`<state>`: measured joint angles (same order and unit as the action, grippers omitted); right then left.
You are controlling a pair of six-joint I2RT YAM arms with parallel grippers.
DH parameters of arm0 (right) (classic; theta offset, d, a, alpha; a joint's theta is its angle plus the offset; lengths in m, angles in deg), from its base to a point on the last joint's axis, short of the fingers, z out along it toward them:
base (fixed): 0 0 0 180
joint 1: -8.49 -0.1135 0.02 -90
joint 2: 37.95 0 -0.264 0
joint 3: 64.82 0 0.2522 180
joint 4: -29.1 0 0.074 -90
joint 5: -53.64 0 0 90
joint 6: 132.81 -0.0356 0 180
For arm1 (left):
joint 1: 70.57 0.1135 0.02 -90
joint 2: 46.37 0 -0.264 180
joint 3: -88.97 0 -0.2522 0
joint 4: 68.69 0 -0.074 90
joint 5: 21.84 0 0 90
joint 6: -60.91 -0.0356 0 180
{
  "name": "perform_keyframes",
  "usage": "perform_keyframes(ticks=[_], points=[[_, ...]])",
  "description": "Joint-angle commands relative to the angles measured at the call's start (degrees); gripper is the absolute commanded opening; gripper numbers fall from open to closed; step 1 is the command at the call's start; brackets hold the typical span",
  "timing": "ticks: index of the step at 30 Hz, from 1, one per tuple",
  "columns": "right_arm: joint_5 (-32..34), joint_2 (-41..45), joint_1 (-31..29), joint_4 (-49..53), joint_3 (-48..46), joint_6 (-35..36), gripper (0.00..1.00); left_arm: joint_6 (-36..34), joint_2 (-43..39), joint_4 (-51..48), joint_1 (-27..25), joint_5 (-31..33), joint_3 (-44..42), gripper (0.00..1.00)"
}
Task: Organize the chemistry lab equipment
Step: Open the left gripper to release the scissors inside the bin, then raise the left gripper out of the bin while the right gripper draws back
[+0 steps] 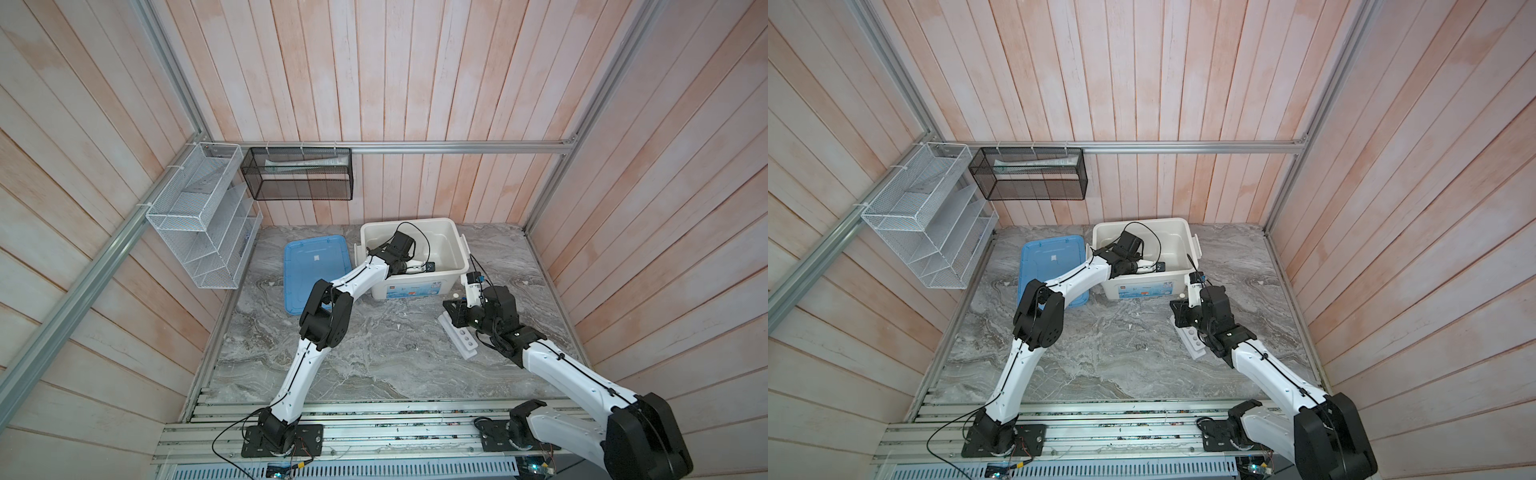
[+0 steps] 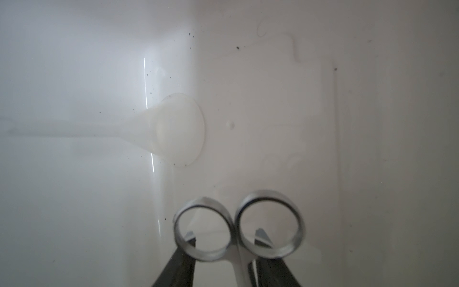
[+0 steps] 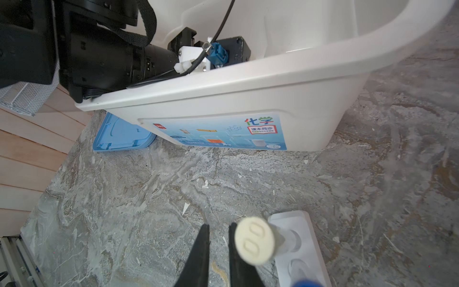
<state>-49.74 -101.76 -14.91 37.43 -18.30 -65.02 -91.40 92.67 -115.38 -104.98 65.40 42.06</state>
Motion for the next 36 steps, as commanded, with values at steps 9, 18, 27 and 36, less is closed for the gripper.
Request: perform_keyframes(ticks=[9, 18, 27, 36], points=[[-0.41, -1.32, 0.59, -0.05, 3.03, 1.56, 0.18, 1.4, -2.46, -5.7, -0.39, -5.86, 2.47, 0.48], [0.9, -0.35, 0.65, 2.18, 5.14, 2.34, 0.18, 1.93, -4.97, -9.84, -0.65, -7.77, 2.5, 0.54], [1.26, 0.09, 0.72, 2.95, 6.05, 2.0, 0.18, 2.02, -6.15, -8.6, -0.18, -7.11, 3.72, 0.56], [3.19, 0.84, 0.7, 5.75, 8.92, 3.0, 0.19, 6.99, -13.9, -0.08, 2.06, -13.48, 2.37, 0.56]])
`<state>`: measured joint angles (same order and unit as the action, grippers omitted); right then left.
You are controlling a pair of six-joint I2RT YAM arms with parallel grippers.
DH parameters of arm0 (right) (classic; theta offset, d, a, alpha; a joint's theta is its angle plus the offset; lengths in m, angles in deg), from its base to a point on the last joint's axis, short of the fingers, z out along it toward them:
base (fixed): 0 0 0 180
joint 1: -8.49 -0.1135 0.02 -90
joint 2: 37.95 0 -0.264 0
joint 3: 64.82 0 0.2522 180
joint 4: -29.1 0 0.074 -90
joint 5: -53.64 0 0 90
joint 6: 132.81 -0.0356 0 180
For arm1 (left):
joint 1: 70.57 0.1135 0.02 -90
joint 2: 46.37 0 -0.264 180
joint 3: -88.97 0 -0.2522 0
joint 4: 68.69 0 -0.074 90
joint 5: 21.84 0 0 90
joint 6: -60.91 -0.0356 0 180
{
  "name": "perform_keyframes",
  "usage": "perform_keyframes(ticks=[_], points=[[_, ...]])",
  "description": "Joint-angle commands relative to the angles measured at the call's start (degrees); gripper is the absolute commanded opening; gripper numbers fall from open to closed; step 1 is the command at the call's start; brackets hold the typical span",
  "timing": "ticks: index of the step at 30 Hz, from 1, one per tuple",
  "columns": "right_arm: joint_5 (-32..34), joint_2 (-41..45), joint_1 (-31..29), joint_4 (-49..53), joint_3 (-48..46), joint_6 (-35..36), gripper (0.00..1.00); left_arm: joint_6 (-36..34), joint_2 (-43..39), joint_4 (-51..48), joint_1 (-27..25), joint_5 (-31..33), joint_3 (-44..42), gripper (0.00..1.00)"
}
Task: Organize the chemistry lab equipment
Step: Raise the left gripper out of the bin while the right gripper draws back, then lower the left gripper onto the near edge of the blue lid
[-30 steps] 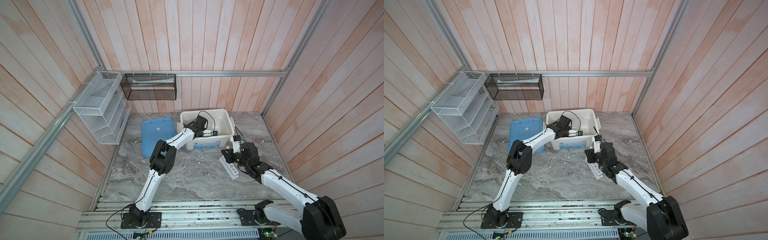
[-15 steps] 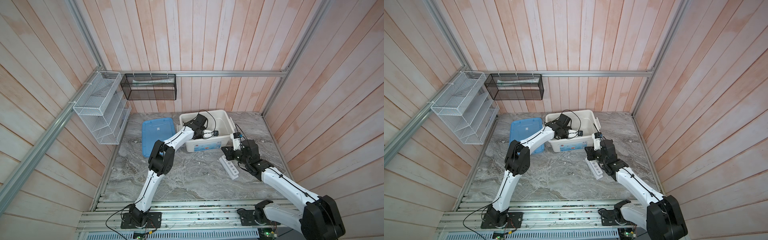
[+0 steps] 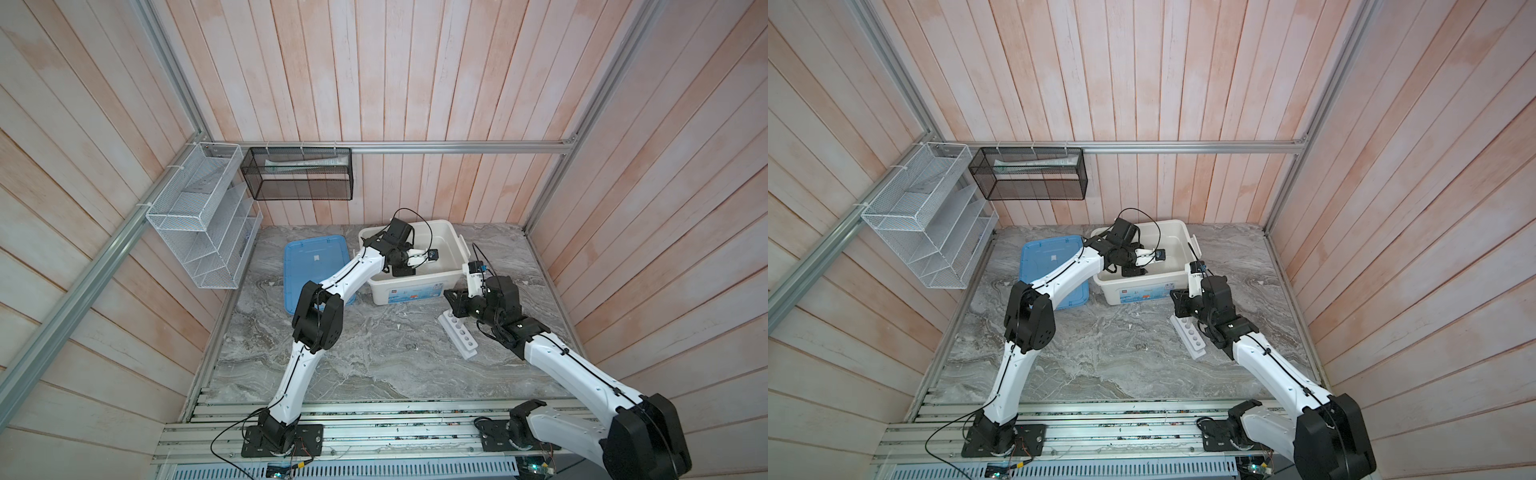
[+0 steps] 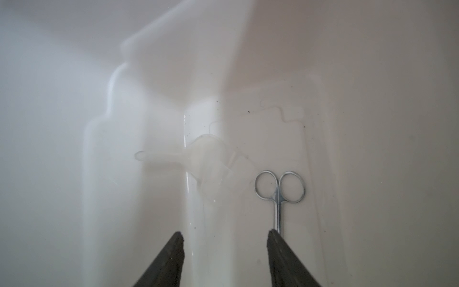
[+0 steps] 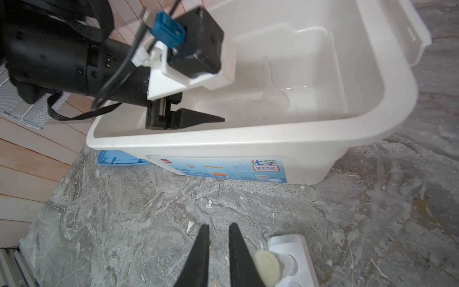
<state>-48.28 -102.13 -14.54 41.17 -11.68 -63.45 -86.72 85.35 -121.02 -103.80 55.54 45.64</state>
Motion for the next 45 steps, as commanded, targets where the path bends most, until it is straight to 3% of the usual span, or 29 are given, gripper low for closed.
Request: perform_keyframes(ticks=[1, 7, 11, 14, 17, 20, 22, 26, 29, 38, 45], points=[[2.24, 1.34, 0.35, 2.57, 2.9, 1.75, 0.19, 3.02, -8.24, 7.89, 1.04, -3.58, -2.82, 0.56], [4.03, 2.13, 0.2, 6.31, 7.7, 3.86, 0.2, 13.14, -20.22, 21.84, 3.09, -4.89, -13.97, 0.56], [5.88, 0.9, -0.32, 10.4, 12.47, 6.91, 0.21, 26.74, -32.76, 34.53, 6.66, -7.16, -27.48, 0.6], [7.94, -0.68, -1.32, 14.23, 16.59, 9.29, 0.23, 39.47, -42.3, 43.51, 9.86, -1.86, -38.14, 0.63], [9.85, -2.82, -2.85, 17.37, 20.82, 11.58, 0.24, 54.9, -49.19, 43.95, 14.41, 5.55, -45.75, 0.64], [11.9, -5.7, -5.15, 19.92, 25.04, 13.96, 0.24, 69.03, -53.48, 38.71, 20.09, 7.46, -52.02, 0.64], [12.69, -7.8, -6.73, 21.21, 27.66, 15.06, 0.25, 73.92, -55.54, 36.89, 22.26, 7.81, -56.82, 0.64], [13.22, -11.65, -9.89, 21.6, 31.61, 15.63, 0.25, 80.94, -55.96, 30.35, 30.11, 7.3, -61.89, 0.64], [13.63, -13.53, -12.25, 20.92, 33.13, 15.5, 0.25, 86.52, -55.17, 29.75, 36.51, 1.74, -64.86, 0.61], [13.13, -16.23, -15.86, 16.7, 32.21, 13.14, 0.25, 88.2, -42.79, 26.55, 38.94, 10.42, -62.89, 0.6], [12.24, -15.41, -16.28, 15.29, 29.13, 11.29, 0.24, 90.49, -37.17, 18.91, 40.91, 10.2, -59.68, 0.58]])
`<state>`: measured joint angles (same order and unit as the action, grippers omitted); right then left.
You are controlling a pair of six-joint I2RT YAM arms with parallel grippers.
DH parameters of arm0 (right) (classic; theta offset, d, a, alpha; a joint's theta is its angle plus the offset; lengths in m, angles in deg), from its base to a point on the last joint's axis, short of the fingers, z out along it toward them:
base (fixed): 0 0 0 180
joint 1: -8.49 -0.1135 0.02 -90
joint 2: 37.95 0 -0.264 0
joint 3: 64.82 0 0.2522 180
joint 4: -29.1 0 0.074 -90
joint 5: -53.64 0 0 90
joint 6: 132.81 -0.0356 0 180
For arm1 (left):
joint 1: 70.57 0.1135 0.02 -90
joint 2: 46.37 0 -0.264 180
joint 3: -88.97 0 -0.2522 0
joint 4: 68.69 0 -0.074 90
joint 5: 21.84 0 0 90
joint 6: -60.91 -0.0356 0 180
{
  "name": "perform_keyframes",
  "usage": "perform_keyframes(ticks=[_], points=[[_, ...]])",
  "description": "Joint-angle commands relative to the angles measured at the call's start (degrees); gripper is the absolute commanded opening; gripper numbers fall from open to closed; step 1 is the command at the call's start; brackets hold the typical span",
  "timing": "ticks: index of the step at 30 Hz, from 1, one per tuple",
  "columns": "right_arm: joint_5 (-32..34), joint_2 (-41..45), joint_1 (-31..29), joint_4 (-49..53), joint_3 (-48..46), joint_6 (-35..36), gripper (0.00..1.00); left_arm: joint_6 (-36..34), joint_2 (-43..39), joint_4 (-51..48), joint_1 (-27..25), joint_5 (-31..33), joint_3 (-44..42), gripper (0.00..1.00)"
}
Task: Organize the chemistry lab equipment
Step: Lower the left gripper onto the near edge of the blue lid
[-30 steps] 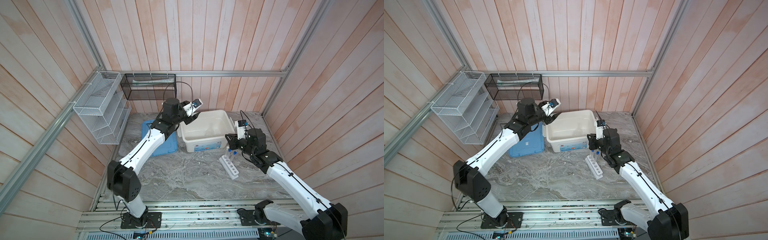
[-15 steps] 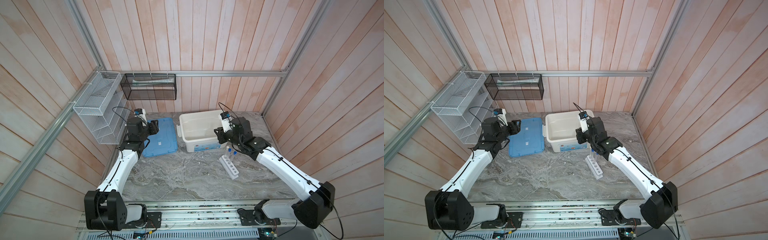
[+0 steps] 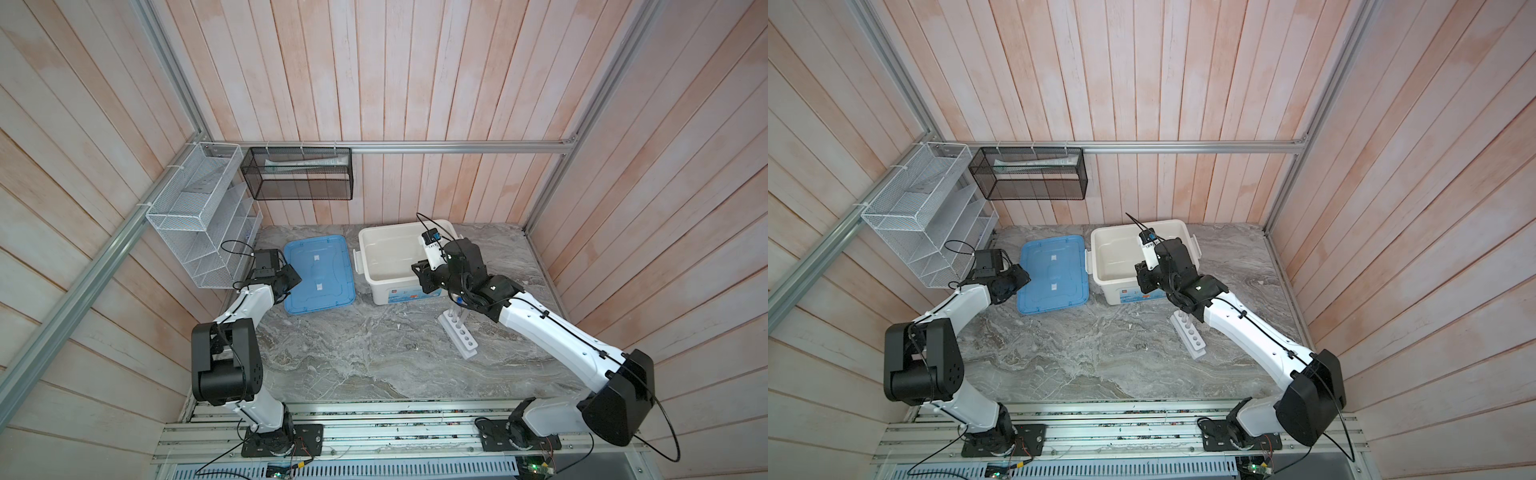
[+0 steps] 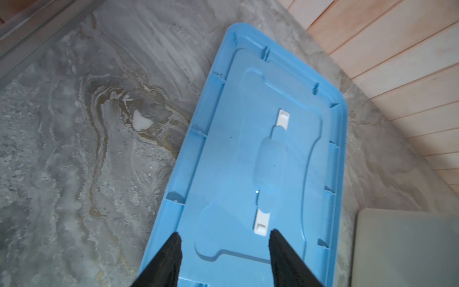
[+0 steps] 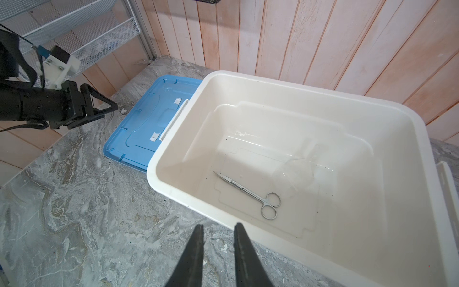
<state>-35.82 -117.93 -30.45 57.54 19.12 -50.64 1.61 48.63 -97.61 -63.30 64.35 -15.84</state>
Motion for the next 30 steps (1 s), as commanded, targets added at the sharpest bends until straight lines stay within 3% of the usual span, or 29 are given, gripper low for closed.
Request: perform_keyframes(ticks=[1, 12, 20, 30], points=[[-0.38, 0.61, -0.38, -1.46, -2.32, -1.8, 0.24, 3.75, -1.03, -5.72, 0.55, 0.44, 0.94, 0.58], [-3.44, -0.17, -0.26, -5.91, -5.98, -1.92, 0.23, 17.11, -11.82, -5.89, 2.6, -0.73, -11.24, 0.63], [-4.58, 0.86, -0.09, -7.97, -8.24, -3.22, 0.23, 18.61, -4.53, -2.92, 6.68, -8.18, -9.76, 0.61], [-4.74, 0.71, 0.79, -9.2, -8.76, -3.77, 0.22, 16.25, 0.08, -2.66, 6.88, -8.5, -9.01, 0.52]])
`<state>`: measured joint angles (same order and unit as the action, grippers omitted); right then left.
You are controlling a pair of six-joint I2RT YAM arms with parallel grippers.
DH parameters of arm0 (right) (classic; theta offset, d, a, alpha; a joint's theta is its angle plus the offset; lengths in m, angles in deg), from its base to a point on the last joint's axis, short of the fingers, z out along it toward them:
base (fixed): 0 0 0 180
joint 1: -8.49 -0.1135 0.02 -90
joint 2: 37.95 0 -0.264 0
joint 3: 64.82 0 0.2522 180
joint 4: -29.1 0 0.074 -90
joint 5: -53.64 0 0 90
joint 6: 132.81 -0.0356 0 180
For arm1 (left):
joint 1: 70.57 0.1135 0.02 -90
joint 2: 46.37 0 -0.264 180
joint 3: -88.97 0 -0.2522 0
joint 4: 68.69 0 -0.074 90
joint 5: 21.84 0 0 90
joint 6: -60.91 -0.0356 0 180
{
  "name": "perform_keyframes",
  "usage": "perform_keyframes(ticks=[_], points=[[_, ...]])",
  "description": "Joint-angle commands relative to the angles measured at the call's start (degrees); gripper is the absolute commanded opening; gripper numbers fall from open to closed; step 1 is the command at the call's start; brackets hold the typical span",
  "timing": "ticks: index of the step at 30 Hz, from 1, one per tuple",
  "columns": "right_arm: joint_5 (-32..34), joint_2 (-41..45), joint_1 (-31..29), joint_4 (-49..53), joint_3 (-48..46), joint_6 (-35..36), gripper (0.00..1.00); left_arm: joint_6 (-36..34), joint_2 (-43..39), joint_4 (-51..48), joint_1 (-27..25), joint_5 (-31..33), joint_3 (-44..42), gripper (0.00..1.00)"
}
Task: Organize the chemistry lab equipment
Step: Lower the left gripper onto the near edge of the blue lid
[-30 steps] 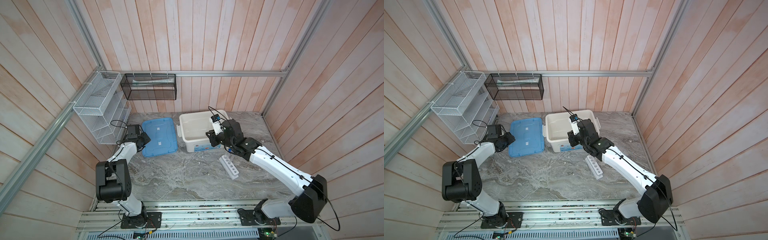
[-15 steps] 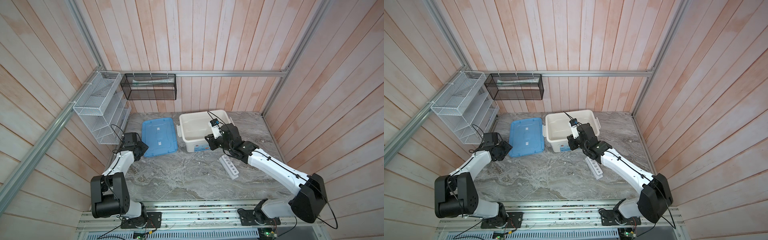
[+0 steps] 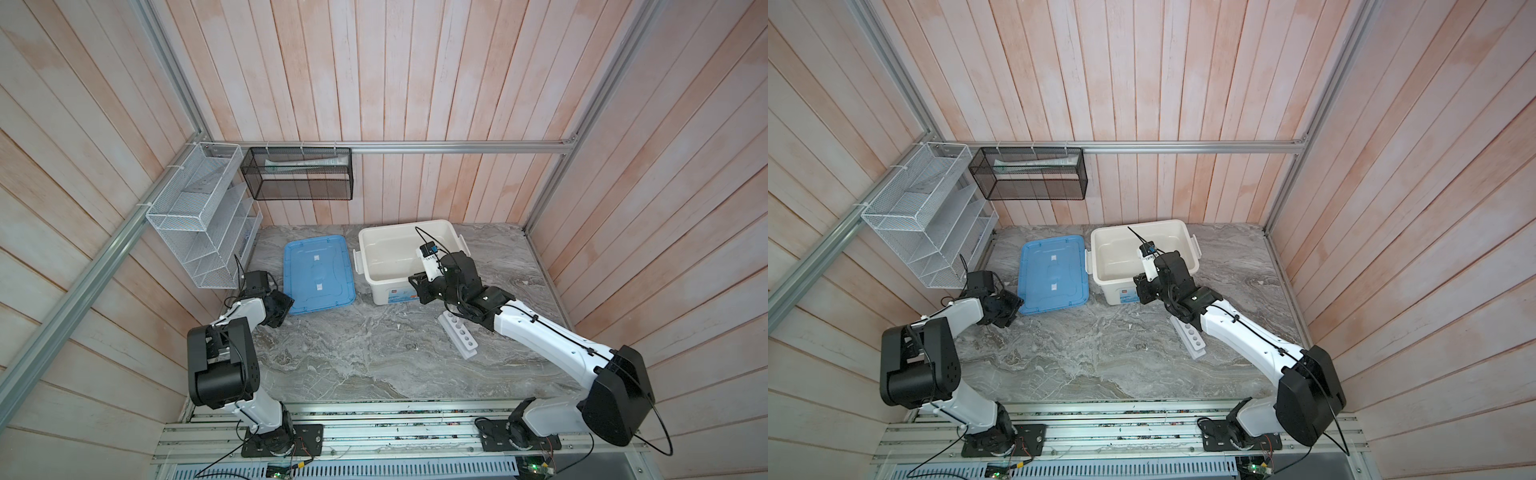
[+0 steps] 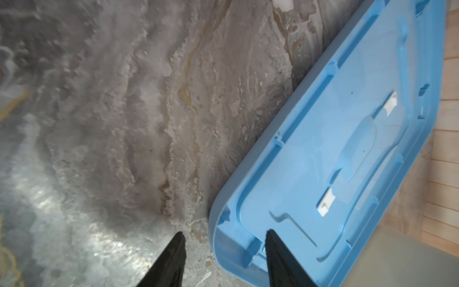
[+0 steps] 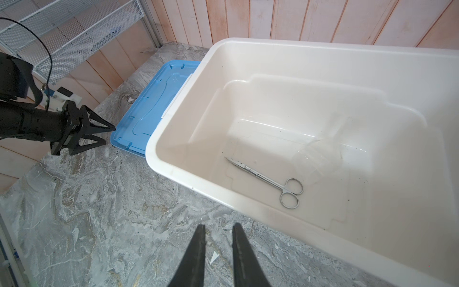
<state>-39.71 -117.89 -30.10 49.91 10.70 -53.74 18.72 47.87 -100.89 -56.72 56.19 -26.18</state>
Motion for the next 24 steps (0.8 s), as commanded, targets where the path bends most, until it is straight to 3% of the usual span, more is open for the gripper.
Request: perform_keyframes(ticks=[1, 24], points=[[-0.93, 0.54, 0.53, -1.65, -0.44, -0.75, 0.21, -1.24, 1.14, 0.58, 0.29, -0.24, 1.59, 0.51], [-4.66, 3.83, 5.2, -7.28, -7.56, -2.25, 0.2, -7.51, 12.38, -5.57, 0.04, -1.06, 8.99, 0.13]])
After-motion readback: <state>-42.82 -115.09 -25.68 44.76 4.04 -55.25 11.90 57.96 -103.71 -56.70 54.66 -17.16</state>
